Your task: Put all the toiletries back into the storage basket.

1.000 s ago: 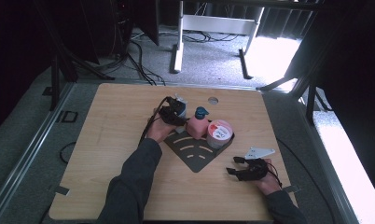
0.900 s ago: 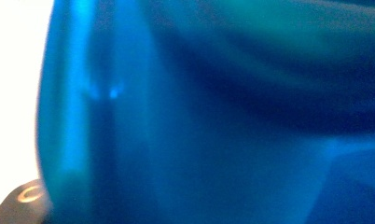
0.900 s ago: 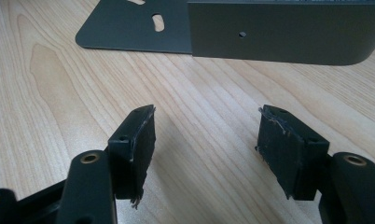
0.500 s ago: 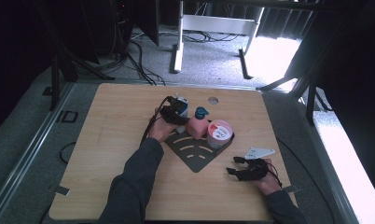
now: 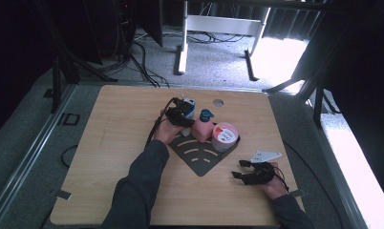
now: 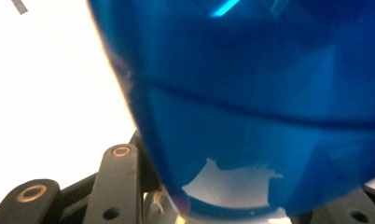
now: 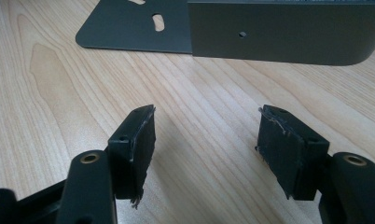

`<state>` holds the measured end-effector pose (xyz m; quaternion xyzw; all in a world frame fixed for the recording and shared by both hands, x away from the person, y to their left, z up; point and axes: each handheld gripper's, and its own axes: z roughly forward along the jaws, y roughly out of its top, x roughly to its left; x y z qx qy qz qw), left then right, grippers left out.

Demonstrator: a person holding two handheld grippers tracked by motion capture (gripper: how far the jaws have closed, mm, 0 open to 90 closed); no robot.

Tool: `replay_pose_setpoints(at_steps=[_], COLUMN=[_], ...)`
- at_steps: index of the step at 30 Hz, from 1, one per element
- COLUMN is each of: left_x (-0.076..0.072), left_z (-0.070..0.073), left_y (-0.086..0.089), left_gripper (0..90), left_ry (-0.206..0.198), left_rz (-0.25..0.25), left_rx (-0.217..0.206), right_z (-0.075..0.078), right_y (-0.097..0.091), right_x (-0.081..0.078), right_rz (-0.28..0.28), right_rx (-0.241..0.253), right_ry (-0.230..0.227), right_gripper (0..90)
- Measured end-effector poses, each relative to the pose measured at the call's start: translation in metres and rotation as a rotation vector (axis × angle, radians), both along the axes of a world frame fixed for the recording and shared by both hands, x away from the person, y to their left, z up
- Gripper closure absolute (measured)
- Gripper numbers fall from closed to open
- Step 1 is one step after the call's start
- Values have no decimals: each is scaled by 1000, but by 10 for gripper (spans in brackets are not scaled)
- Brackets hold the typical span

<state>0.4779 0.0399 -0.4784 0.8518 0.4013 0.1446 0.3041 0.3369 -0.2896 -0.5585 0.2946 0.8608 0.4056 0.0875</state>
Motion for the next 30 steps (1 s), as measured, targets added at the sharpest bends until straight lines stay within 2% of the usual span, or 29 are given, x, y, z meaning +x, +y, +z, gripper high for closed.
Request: replay_pose_setpoints(at_steps=[17,24,30], left_x=[0,-2,-4], left_z=[1,9,15], left_y=[2,4,7], left_gripper=[517,488,468], left_ry=[5,-16,-17], left_rz=[-1,-3,-2], left_rx=[-21,-47,-41], right_z=[0,0,0], right_y=[0,0,0], right_x=[0,0,0], right_rz=[0,-1,-1], right_rx=[-1,-1,-1], right_ry=[-1,-1,-2], right_gripper=[364,364,364])
